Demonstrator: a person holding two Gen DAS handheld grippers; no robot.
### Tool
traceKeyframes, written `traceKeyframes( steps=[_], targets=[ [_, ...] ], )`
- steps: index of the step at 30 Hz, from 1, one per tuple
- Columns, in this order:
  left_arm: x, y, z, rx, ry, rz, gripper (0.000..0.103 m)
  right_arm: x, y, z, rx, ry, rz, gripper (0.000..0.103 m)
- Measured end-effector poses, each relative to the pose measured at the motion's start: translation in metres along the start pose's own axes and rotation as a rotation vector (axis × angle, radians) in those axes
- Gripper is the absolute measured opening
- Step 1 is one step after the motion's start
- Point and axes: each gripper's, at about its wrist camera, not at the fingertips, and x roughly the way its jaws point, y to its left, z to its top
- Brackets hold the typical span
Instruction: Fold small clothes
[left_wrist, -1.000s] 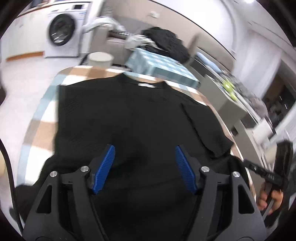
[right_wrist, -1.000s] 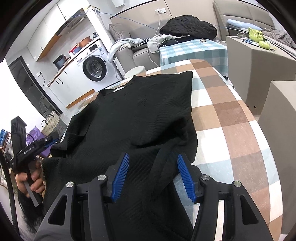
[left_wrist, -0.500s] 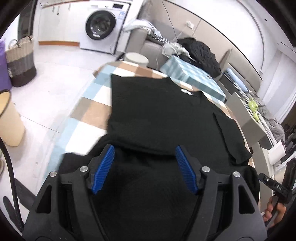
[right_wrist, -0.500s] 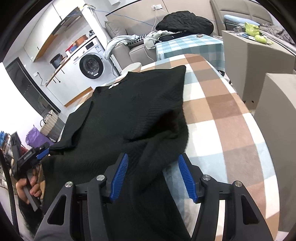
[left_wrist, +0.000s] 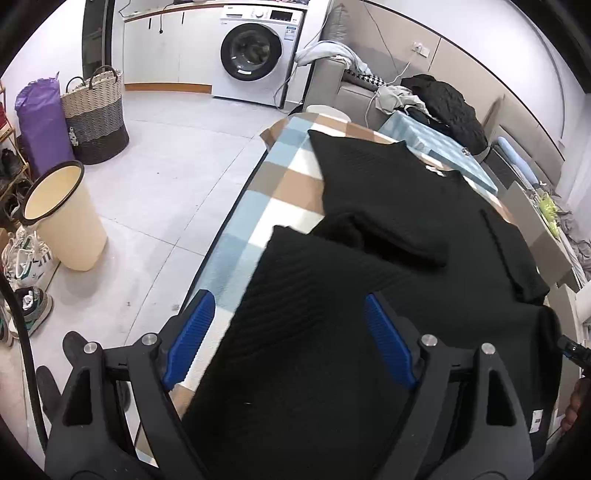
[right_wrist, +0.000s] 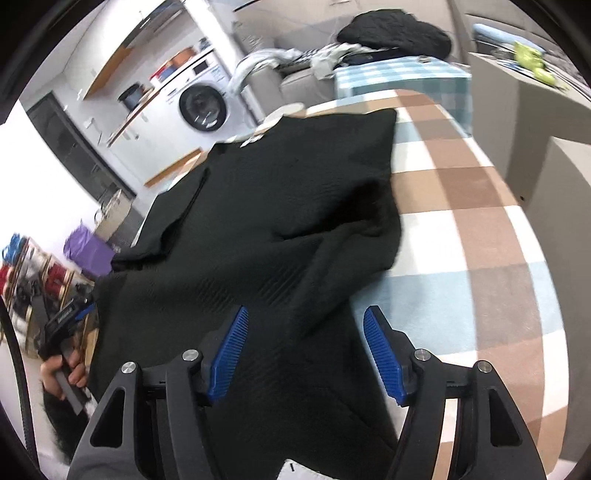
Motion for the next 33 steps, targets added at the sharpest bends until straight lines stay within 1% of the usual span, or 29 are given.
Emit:
traceKeyframes(
  steps=[2,3,4,5,8,9,10,11,13,14,15,16,17,19,20,21,22,23,24,25,27,30,31,33],
  targets=[
    [0.002,0.004,-0.002,-0.013,0.004,0.006,0.081,0.009,0.002,0.0,-0.011,0.018,-0.038,0.064],
    [0.002,0.006,-0.002,-0.019,0.005,0.002,0.081,0.015,0.0,0.002,-0.008,0.022,-0.072,0.059],
    [0.001,0.007,-0.003,-0.025,0.004,-0.003,0.081,0.016,-0.001,0.004,-0.01,0.022,-0.082,0.043],
    [0.0,0.007,-0.003,-0.028,0.002,-0.005,0.081,0.016,-0.006,0.007,-0.009,0.015,-0.089,0.032],
    [-0.004,0.008,-0.003,-0.022,-0.013,-0.005,0.081,0.001,-0.04,0.015,0.099,-0.042,-0.172,0.032],
    [-0.005,0.008,-0.002,-0.021,-0.016,-0.004,0.081,-0.005,-0.055,0.016,0.148,-0.055,-0.239,0.032],
    [-0.004,0.008,-0.001,-0.023,-0.017,-0.002,0.081,-0.008,-0.062,0.015,0.167,-0.054,-0.256,0.035],
    [-0.003,0.01,-0.001,-0.024,-0.012,-0.001,0.081,-0.01,-0.069,0.014,0.186,-0.048,-0.241,0.041],
    [0.0,0.011,-0.002,-0.028,0.001,0.002,0.081,-0.014,-0.071,0.009,0.2,-0.062,-0.175,0.045],
    [0.002,0.011,-0.002,-0.028,0.009,0.001,0.081,-0.015,-0.069,0.007,0.192,-0.067,-0.147,0.049],
    [0.005,0.009,-0.002,-0.025,0.015,-0.005,0.081,-0.014,-0.064,0.005,0.173,-0.066,-0.099,0.053],
    [0.007,0.008,-0.001,-0.019,0.02,-0.009,0.081,-0.013,-0.061,0.004,0.161,-0.066,-0.074,0.06],
    [0.01,0.006,-0.001,-0.013,0.025,-0.008,0.081,-0.01,-0.057,0.004,0.149,-0.068,-0.057,0.062],
    [0.016,0.002,0.0,-0.004,0.035,-0.005,0.081,-0.001,-0.049,0.005,0.123,-0.069,-0.068,0.061],
    [0.018,0.001,0.0,0.0,0.039,-0.012,0.079,0.002,-0.047,0.006,0.111,-0.069,-0.075,0.055],
    [0.019,-0.002,0.001,0.006,0.039,-0.017,0.07,0.006,-0.044,0.007,0.087,-0.07,-0.08,0.046],
    [0.019,-0.004,0.001,0.015,0.036,-0.02,0.053,0.007,-0.041,0.01,0.071,-0.073,-0.086,0.024],
    [0.02,-0.006,0.001,0.022,0.036,-0.025,0.044,0.008,-0.041,0.012,0.056,-0.083,-0.096,0.009],
    [0.022,-0.008,0.001,0.029,0.041,-0.027,0.025,0.007,-0.041,0.015,0.044,-0.102,-0.109,0.007],
    [0.023,-0.009,0.0,0.03,0.05,-0.031,0.014,0.006,-0.044,0.018,0.043,-0.119,-0.111,0.007],
    [0.024,-0.012,0.0,0.025,0.05,-0.053,0.009,0.004,-0.055,0.026,0.066,-0.135,-0.129,0.007],
    [0.023,-0.018,0.002,0.026,0.041,-0.068,0.009,0.003,-0.071,0.035,0.11,-0.144,-0.14,0.006],
    [0.024,-0.022,0.003,0.027,0.043,-0.082,0.009,0.004,-0.074,0.039,0.115,-0.147,-0.151,0.006],
    [0.023,-0.027,0.003,0.041,0.041,-0.086,0.009,0.005,-0.078,0.044,0.128,-0.147,-0.172,0.006]
  ],
)
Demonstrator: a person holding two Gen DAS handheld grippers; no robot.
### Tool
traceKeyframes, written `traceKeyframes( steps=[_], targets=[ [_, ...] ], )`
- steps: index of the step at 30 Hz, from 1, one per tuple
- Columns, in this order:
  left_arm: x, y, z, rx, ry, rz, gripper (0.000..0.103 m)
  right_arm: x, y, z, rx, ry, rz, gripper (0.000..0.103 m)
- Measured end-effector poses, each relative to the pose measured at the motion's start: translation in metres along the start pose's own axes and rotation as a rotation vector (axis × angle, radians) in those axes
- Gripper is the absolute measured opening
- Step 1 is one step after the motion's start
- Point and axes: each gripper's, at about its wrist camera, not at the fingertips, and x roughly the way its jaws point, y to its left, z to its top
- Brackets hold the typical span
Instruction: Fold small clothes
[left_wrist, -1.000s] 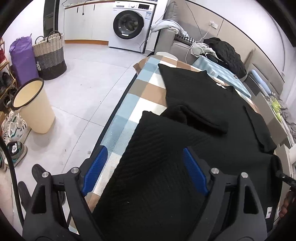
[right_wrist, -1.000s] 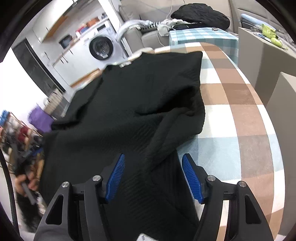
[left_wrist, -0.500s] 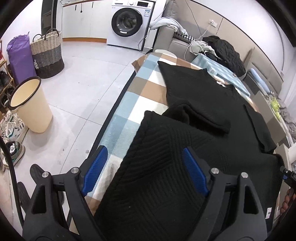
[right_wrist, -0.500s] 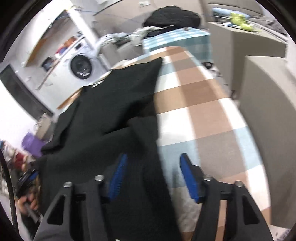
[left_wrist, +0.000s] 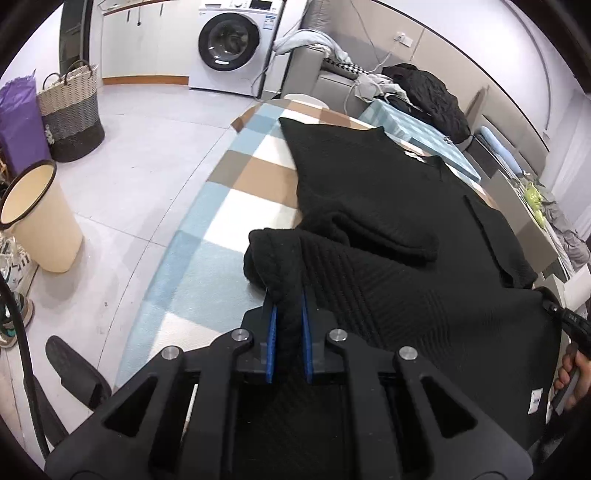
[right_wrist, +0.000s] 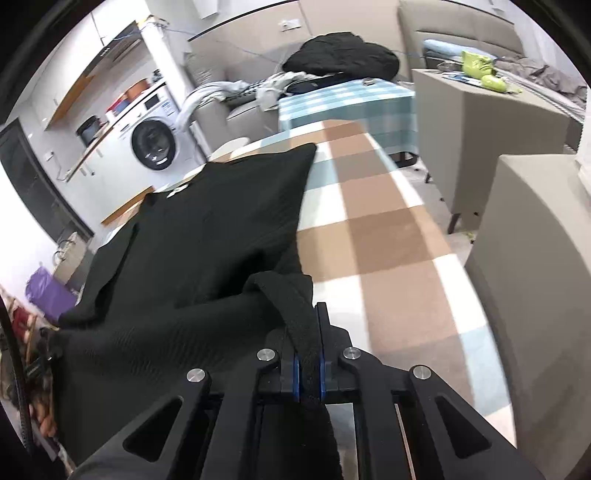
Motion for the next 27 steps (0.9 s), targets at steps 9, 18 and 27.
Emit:
traceKeyframes(
  steps=[9,18,27],
  targets=[
    [-0.022,0.006,-0.017,0.03,0.008,0.015,0.052,-0.037,-0.013,-0.036,-0.008,0.03,0.077,0.046],
    [-0.044,0.021,-0.065,0.086,0.066,0.073,0.056,-0.084,-0.03,-0.1,-0.003,0.021,0.081,0.053],
    [-0.055,0.026,-0.096,0.11,0.081,0.109,0.056,-0.106,-0.03,-0.134,-0.061,0.041,0.061,0.058]
  ],
)
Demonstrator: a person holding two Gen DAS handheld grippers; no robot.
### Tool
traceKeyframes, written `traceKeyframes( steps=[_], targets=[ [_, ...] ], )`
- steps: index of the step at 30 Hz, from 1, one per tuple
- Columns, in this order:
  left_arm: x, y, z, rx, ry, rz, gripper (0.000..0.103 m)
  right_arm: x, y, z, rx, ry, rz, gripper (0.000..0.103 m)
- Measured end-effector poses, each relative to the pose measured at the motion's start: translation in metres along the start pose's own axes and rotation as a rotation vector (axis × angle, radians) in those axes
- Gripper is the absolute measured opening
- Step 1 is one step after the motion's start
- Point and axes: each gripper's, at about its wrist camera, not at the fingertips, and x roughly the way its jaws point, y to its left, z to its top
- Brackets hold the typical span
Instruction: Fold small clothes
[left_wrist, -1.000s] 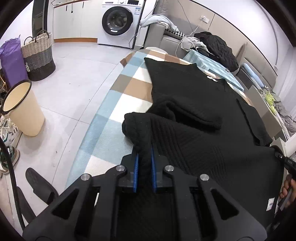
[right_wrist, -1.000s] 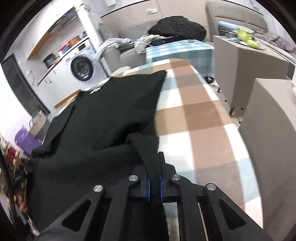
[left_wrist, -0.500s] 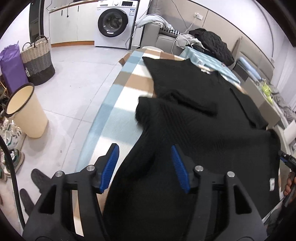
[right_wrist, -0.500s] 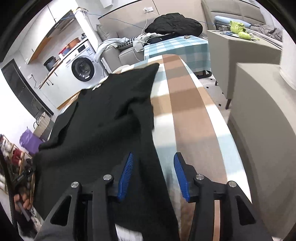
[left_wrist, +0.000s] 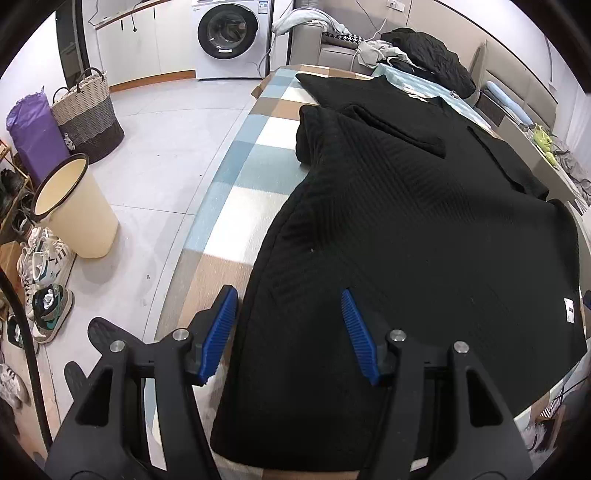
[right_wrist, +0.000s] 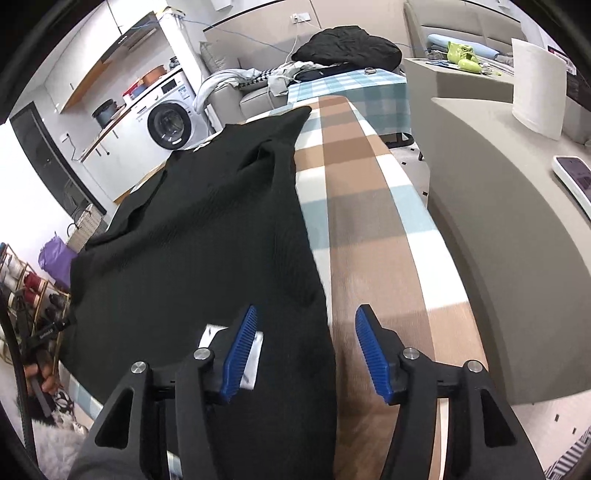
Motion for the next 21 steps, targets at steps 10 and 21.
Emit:
traceKeyframes(
  steps=[10,21],
  targets=[
    [-0.009,-0.005,-0.009,-0.001,-0.031,-0.034,0.011,0.014,0.013,-0.011,-0.091,0.024,-0.026,0.056],
    [-0.063,0.0,-0.018,-0.068,-0.162,-0.113,0.005,-0.012,0.034,0.002,-0.224,-0.125,0.121,0.005]
  ],
)
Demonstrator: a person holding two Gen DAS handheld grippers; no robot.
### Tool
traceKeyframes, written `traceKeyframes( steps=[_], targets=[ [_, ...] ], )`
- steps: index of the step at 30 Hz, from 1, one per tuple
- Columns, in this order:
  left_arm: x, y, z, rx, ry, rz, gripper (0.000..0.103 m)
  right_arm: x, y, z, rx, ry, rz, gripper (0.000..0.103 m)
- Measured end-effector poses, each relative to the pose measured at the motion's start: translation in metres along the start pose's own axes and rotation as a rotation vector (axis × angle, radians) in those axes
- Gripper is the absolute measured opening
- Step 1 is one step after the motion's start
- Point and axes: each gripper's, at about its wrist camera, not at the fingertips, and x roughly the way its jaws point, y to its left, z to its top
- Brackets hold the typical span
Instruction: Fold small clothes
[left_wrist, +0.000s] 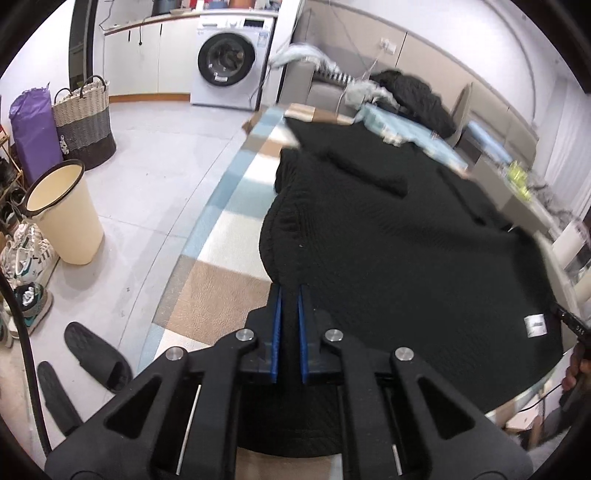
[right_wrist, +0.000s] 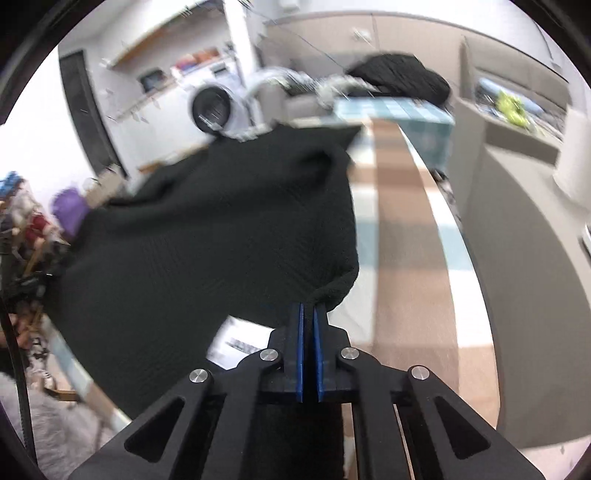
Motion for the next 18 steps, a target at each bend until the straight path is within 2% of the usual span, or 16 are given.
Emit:
traceKeyframes(
  steps=[3,11,14,18],
  targets=[
    [-0.028,-0.005,0.004,-0.011,-0.052,-0.034,0.005,-0.026,-0.004,0.009,0.037,-0.102,0.109,0.004],
    [-0.087,-0.004,0.01,-0.073,-0.171,-0.091,0.005,-0.076,-0.028,0.019,0.175,-0.297,0.248,0.004],
    [-0.093,0.0,0.017,-0.098,-0.192,-0.102,0.005,-0.074,-0.028,0.028,0.171,-0.315,0.219,0.004],
    [-0.085,-0.008,0.032,-0.058,-0.206,-0.076,0.005,-0.061,-0.025,0.045,0.161,-0.316,0.159,0.004]
  ],
)
